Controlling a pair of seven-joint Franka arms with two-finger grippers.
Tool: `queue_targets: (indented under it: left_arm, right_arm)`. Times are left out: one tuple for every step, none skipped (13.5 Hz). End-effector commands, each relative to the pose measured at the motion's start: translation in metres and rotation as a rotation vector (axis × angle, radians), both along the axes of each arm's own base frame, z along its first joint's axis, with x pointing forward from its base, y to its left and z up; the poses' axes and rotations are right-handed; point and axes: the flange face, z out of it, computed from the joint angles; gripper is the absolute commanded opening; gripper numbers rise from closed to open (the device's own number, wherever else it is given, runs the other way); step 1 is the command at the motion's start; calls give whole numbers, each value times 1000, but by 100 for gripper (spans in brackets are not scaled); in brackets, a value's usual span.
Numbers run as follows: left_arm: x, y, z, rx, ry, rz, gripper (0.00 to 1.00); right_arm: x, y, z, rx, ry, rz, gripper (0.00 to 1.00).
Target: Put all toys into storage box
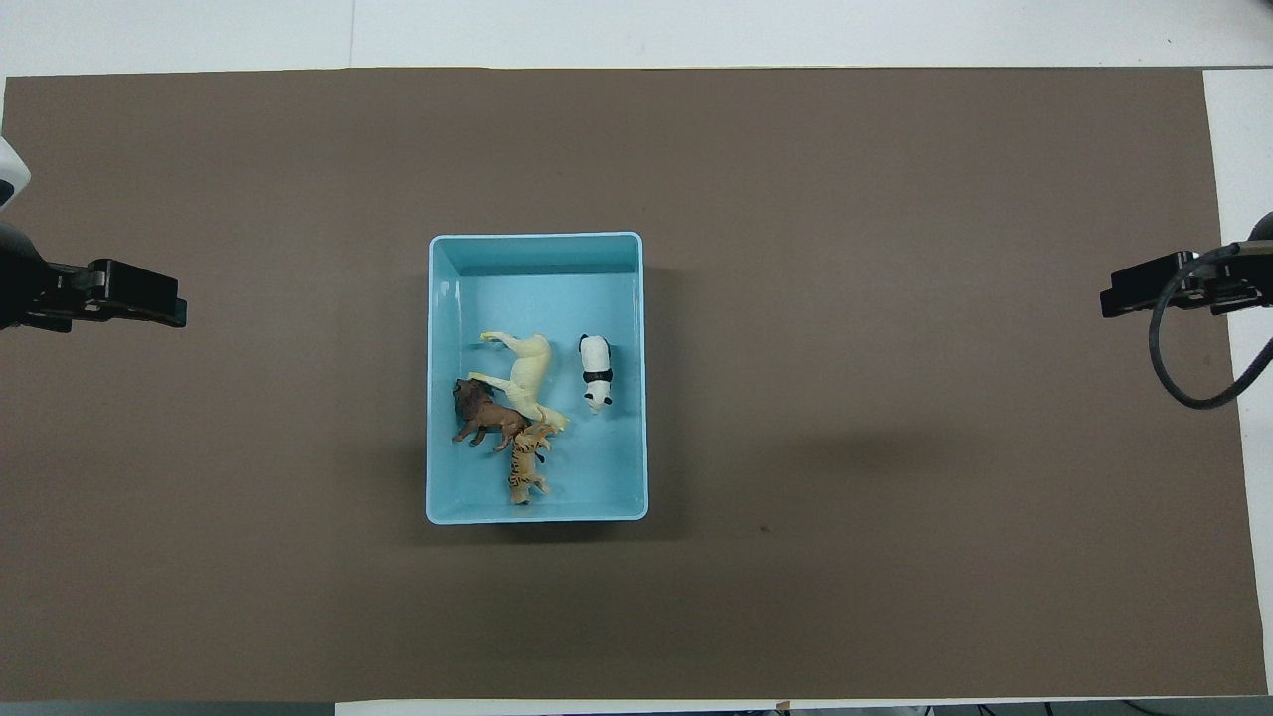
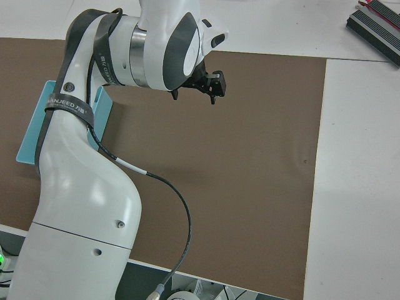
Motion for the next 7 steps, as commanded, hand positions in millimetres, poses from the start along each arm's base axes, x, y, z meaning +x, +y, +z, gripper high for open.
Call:
queue_targets:
  left_arm:
    - [-4,3,2,5,-16,-1,100]
    - [-4,4,2,5,-16,0,100]
    - [-3,6,2,5,-16,4,100]
    - [-3,7,2,5,-16,4,100]
    - [-4,7,3,5,-17,4,100]
    - [-3,7,3,4,-20,4,100]
    - [-3,7,3,4,-23,4,100]
  right_arm:
    - [-4,1,1,-31,-8,58,100]
    - [-4,1,1,-32,-4,72,100]
    - [-5,1,0,-31,1,90,100]
    - [-7,1,0,-32,10,99,100]
    - [-8,1,0,-33,14,101,100]
    - [-8,1,-1,-33,16,103,100]
    - [-8,0,-1,-43,18,113,100]
